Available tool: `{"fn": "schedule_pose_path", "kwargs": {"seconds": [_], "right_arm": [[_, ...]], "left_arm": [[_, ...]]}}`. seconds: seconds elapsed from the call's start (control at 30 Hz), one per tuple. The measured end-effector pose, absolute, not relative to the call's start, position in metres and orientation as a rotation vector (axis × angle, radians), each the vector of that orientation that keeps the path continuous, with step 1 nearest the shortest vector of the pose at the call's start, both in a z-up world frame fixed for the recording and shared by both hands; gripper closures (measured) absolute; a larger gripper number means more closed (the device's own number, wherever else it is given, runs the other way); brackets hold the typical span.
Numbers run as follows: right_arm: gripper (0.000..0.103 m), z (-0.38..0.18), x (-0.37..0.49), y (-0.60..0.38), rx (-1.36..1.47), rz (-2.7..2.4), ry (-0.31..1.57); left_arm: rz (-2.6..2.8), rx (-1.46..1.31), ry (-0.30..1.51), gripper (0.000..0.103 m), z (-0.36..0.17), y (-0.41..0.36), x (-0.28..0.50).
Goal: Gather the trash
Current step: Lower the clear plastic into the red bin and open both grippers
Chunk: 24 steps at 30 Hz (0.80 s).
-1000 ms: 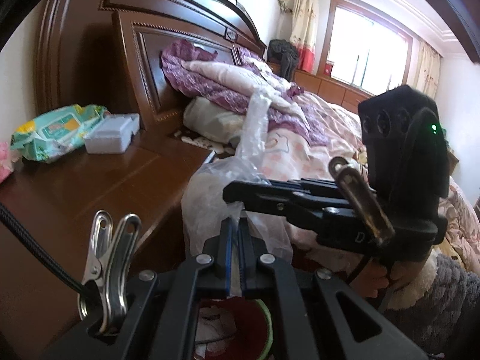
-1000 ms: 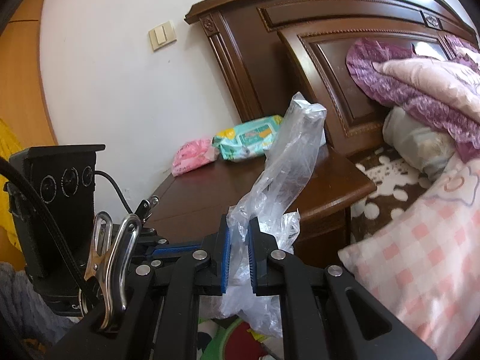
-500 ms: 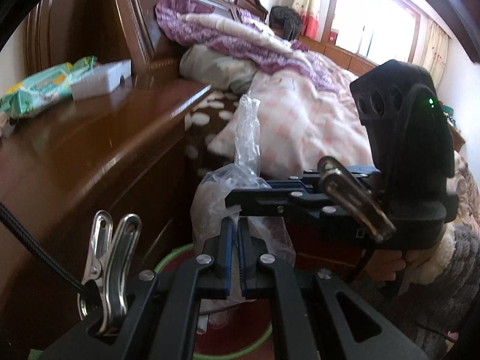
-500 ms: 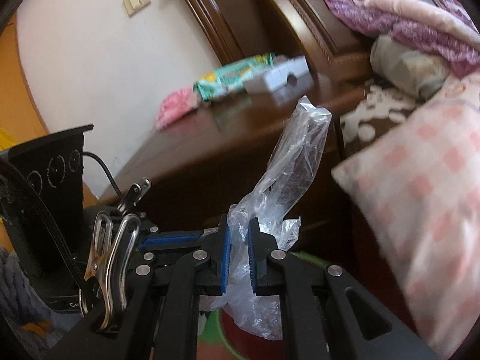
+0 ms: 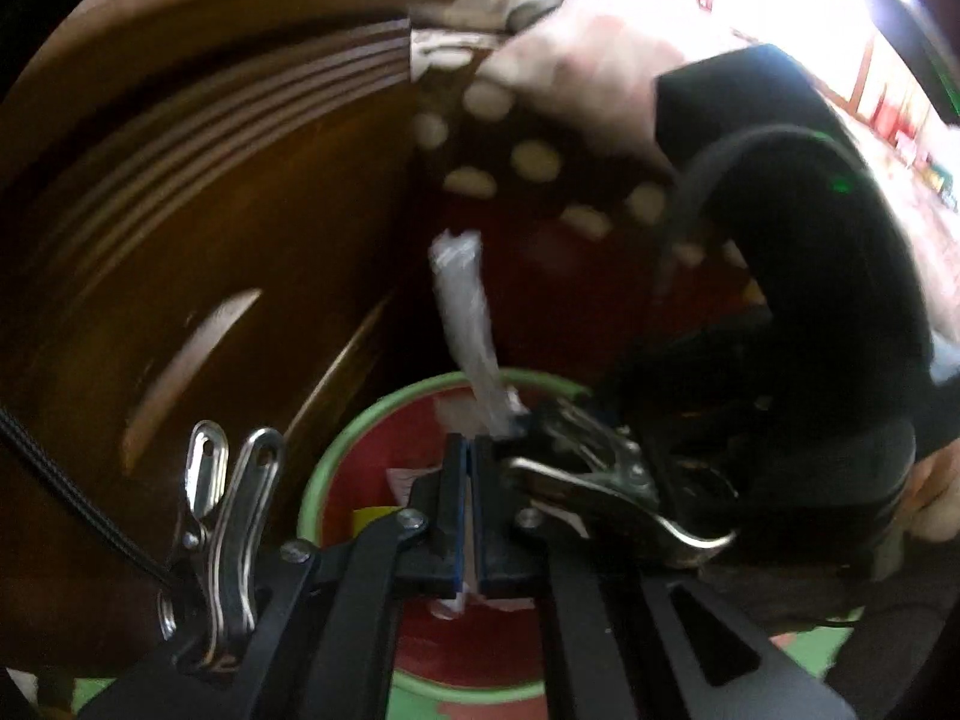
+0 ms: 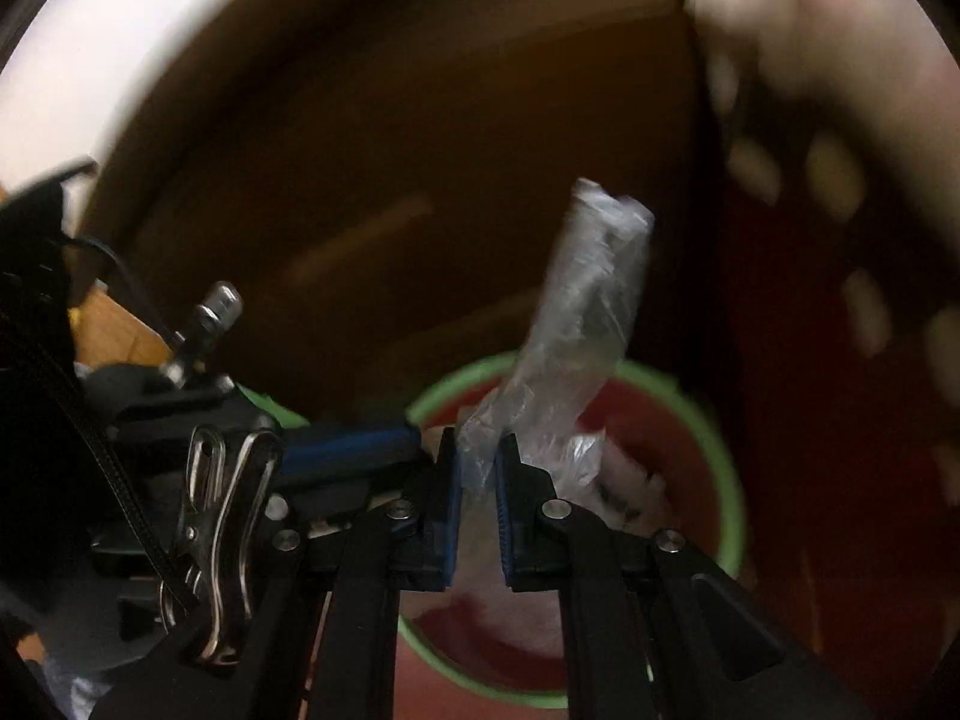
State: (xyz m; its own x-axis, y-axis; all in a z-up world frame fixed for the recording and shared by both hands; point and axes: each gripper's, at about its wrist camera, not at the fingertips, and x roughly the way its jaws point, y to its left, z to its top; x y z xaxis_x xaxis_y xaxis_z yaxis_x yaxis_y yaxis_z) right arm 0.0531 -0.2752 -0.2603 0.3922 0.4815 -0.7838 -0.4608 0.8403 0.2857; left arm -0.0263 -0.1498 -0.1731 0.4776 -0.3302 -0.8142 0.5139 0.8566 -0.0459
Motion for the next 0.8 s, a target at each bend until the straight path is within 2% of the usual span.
{"fn": "schedule_pose_path", "kwargs": {"seconds": [0.17,0.43,0.73,0.8], "right_arm": [[0.092,-0.307,0.070,-0.272,0.067,0.569,1.143],[0.092,-0.349,0.082,-0.263,-0.022,0.493,1.307],[0.092,-0.350,0.086,-0.263,-0.026,0.519,1.312],[0.089,-0.350,0.091,-0.264,-0.018,0.523,1.313]], "left_arm": [[-0.491,0.226,1.047,0.103,-0.210,-0.145,-0.014],[-0.456,0.329,1.177,0.103,-0.251,-0.154,-0.012],[-0.458,0.292,1.223,0.102,-0.258,-0.156,-0.004],[-0.444,0.277,1.241,0.102,-0.260,-0.157,0.002]]}}
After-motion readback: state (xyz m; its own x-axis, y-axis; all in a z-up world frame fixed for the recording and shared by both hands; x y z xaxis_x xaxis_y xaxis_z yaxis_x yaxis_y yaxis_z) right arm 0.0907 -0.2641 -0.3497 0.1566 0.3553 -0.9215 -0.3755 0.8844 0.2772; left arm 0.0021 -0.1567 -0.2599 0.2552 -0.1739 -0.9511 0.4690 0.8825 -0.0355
